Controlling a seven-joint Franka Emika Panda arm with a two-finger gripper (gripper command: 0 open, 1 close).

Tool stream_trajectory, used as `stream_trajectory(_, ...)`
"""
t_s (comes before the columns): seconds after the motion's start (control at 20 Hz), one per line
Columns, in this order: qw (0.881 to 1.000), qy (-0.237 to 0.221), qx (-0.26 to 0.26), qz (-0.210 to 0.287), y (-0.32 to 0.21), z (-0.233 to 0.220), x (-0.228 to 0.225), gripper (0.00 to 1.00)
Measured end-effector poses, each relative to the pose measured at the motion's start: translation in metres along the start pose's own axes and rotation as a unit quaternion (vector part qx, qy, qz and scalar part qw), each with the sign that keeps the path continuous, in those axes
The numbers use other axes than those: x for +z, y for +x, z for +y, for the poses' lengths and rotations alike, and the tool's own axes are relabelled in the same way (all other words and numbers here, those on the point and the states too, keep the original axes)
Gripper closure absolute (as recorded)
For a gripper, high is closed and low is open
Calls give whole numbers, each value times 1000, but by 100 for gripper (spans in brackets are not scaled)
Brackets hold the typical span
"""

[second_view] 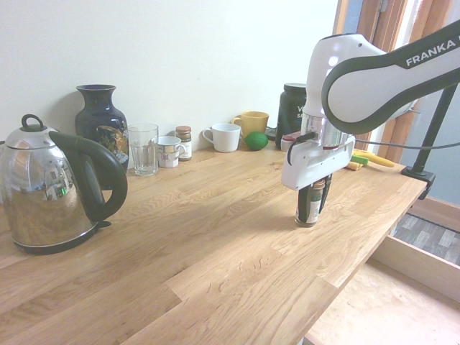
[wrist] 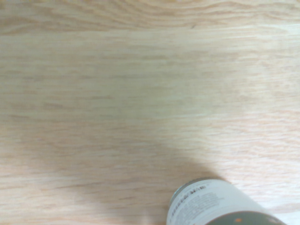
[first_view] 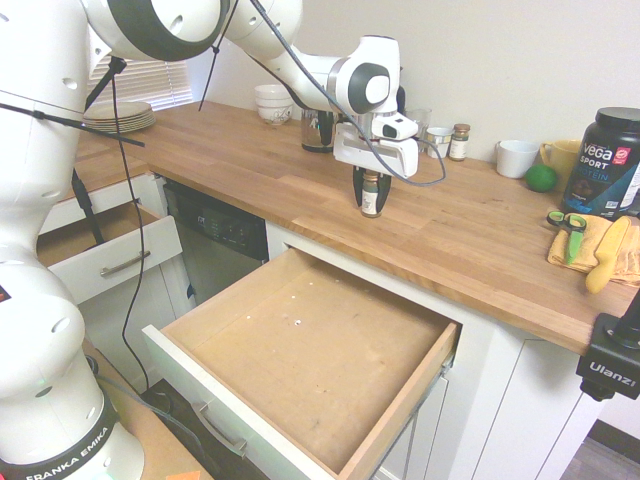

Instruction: Put seasoning jar in the drawer

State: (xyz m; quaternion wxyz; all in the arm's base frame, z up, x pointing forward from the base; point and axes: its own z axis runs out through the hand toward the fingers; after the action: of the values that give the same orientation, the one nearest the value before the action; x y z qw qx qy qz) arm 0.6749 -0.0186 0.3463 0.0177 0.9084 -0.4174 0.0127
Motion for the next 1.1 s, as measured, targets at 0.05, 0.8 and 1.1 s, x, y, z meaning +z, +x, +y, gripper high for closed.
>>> stream_trajectory(0.05,1000,0,0,0,0,0,0,100)
stream_trajectory(0.8,1000,19,-7,15,-10,-2,-32,100)
stream_trajectory(1.1,1000,23,-5,14,-32,26,-40,100)
